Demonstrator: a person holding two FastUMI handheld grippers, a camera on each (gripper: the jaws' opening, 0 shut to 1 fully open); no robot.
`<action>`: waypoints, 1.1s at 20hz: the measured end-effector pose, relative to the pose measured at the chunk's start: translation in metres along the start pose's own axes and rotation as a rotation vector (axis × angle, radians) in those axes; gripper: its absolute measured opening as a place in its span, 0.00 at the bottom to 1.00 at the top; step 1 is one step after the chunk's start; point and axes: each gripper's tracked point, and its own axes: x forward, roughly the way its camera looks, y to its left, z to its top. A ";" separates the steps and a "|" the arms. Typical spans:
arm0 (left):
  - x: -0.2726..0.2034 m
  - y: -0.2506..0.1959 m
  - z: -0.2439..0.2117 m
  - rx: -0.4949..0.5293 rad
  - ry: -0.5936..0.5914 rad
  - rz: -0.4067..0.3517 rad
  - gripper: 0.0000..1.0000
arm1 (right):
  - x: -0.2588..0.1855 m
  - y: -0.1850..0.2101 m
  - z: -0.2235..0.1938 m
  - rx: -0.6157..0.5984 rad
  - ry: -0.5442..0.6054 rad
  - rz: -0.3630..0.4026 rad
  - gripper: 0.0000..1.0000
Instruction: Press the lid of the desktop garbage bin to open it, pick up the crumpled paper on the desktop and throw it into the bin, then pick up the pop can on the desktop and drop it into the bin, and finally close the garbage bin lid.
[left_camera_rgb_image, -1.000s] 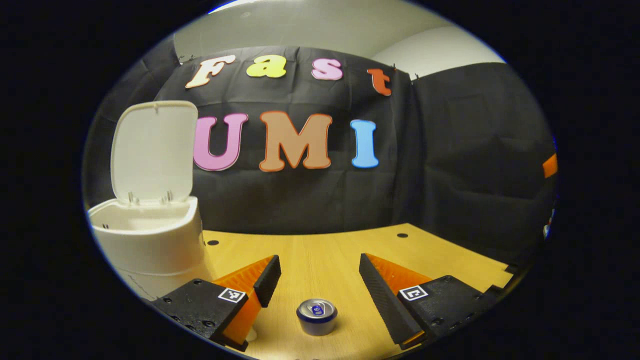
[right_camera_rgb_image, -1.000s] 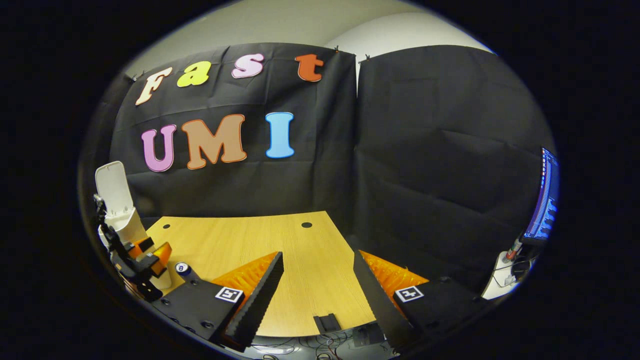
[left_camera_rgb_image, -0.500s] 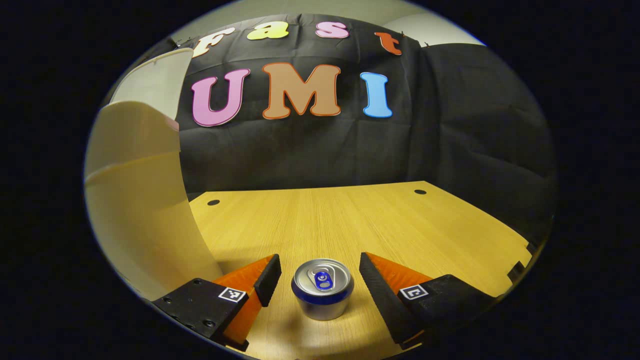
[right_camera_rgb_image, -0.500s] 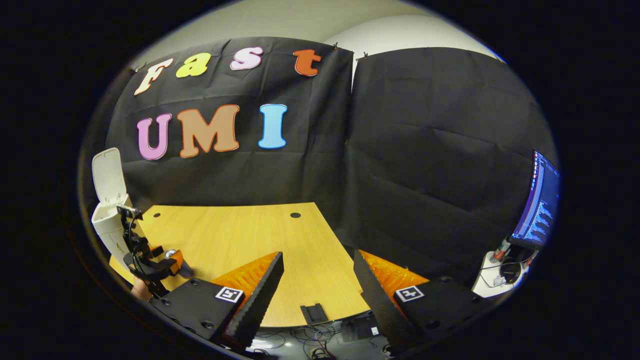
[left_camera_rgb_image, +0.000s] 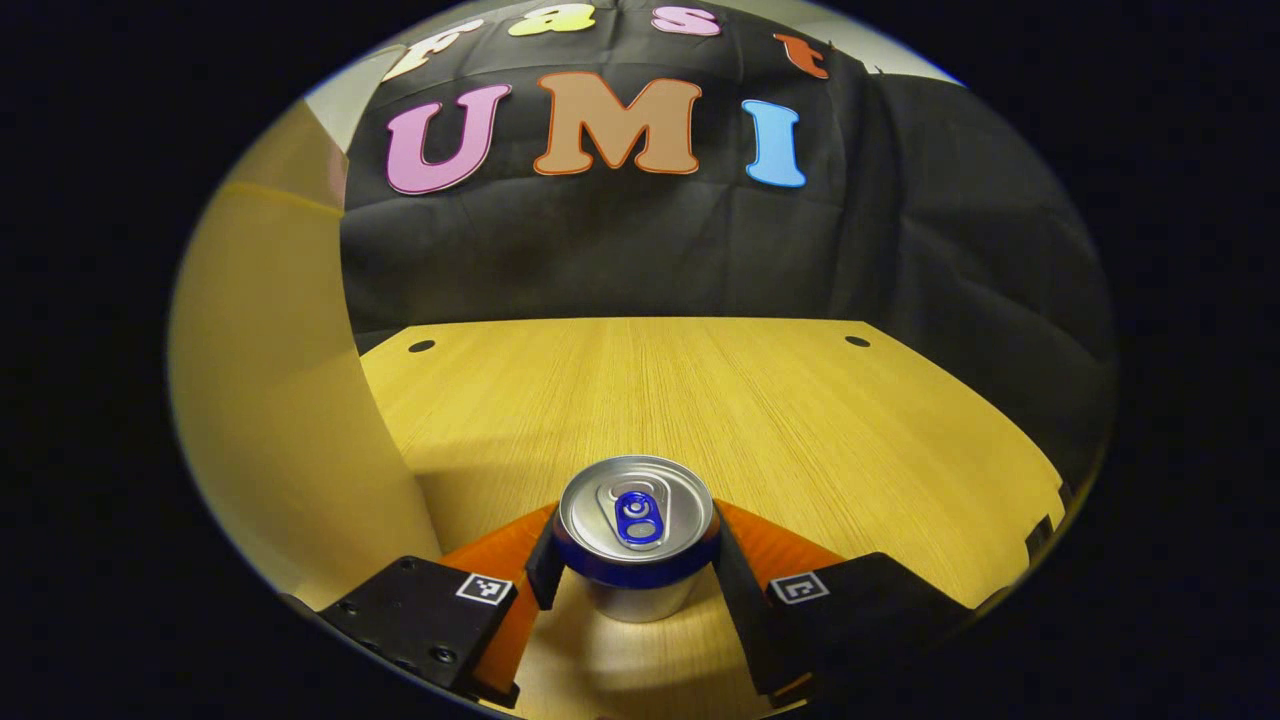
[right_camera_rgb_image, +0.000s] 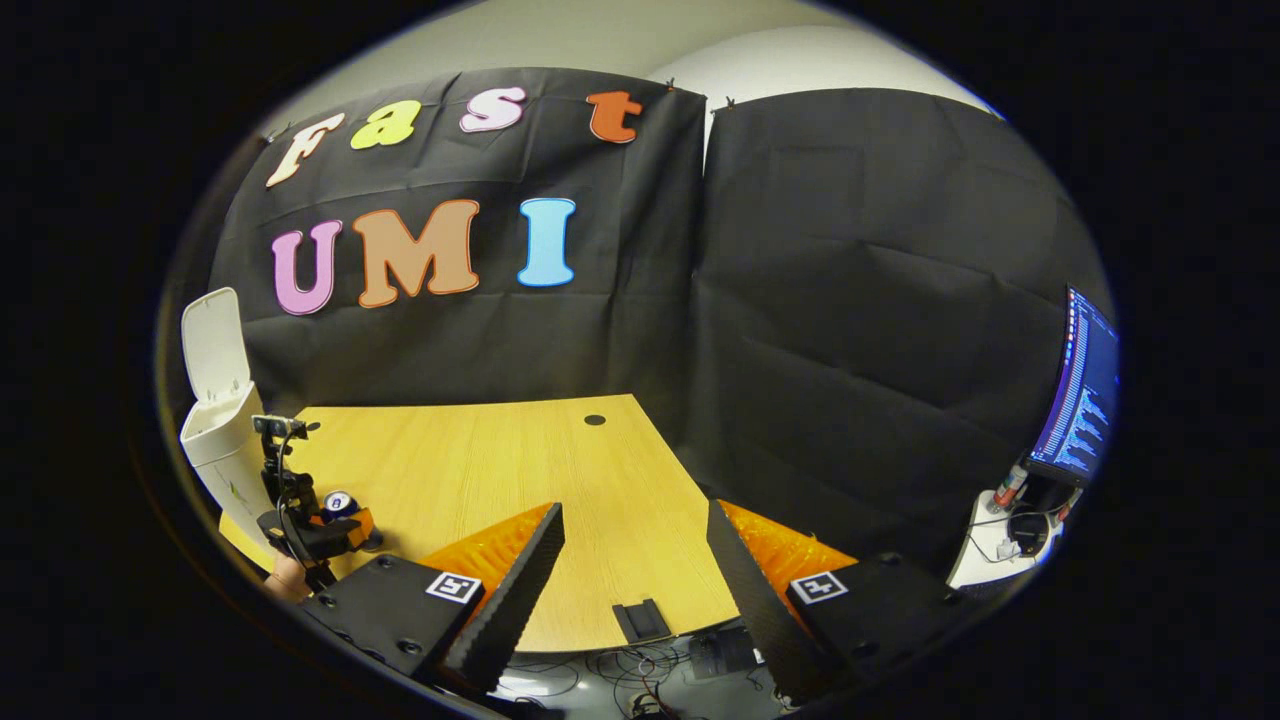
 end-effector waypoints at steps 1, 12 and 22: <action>-0.001 -0.001 0.002 0.000 0.004 -0.005 0.78 | 0.001 0.001 0.000 0.008 0.001 0.002 0.96; -0.102 -0.010 0.168 0.045 -0.227 -0.073 0.77 | 0.031 0.037 -0.002 0.029 0.027 0.165 0.96; -0.175 0.120 0.269 0.001 -0.364 0.217 0.77 | 0.066 0.098 0.000 0.014 0.009 0.363 0.95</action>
